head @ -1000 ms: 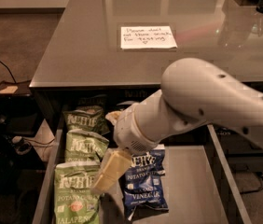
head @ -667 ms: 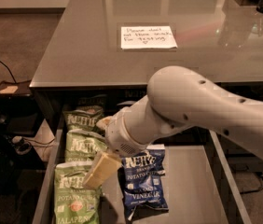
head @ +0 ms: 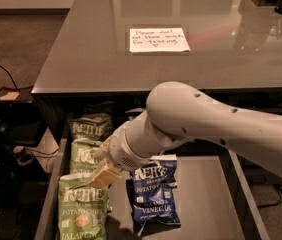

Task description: Pick green jalapeno chip bag from top drawer and place on counter

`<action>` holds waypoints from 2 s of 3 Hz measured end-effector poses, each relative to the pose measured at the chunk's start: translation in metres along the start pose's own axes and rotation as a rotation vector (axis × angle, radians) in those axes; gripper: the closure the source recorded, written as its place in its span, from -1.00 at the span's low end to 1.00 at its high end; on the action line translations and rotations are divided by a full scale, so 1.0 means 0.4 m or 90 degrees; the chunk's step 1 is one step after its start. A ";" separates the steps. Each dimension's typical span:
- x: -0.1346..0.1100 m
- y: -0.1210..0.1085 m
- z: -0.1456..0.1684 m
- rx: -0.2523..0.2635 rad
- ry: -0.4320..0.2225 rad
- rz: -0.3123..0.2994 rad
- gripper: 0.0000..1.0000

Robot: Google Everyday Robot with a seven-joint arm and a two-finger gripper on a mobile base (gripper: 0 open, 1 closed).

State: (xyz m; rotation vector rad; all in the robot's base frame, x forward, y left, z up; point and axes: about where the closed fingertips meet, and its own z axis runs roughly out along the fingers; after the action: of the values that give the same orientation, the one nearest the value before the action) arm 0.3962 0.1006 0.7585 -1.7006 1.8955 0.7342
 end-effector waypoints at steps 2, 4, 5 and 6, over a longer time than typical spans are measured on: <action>0.035 -0.022 0.063 -0.028 0.013 0.022 -0.28; 0.094 -0.035 0.101 -0.045 0.036 0.055 -0.22; 0.112 -0.041 0.116 -0.051 0.044 0.064 -0.22; 0.120 -0.041 0.140 -0.064 0.051 0.067 -0.22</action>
Offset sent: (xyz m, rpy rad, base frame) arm 0.0144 0.0075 -0.0486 -0.0257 0.1014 0.0042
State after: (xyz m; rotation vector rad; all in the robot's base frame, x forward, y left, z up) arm 0.4077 0.1019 0.6837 -1.7254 2.0468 0.8262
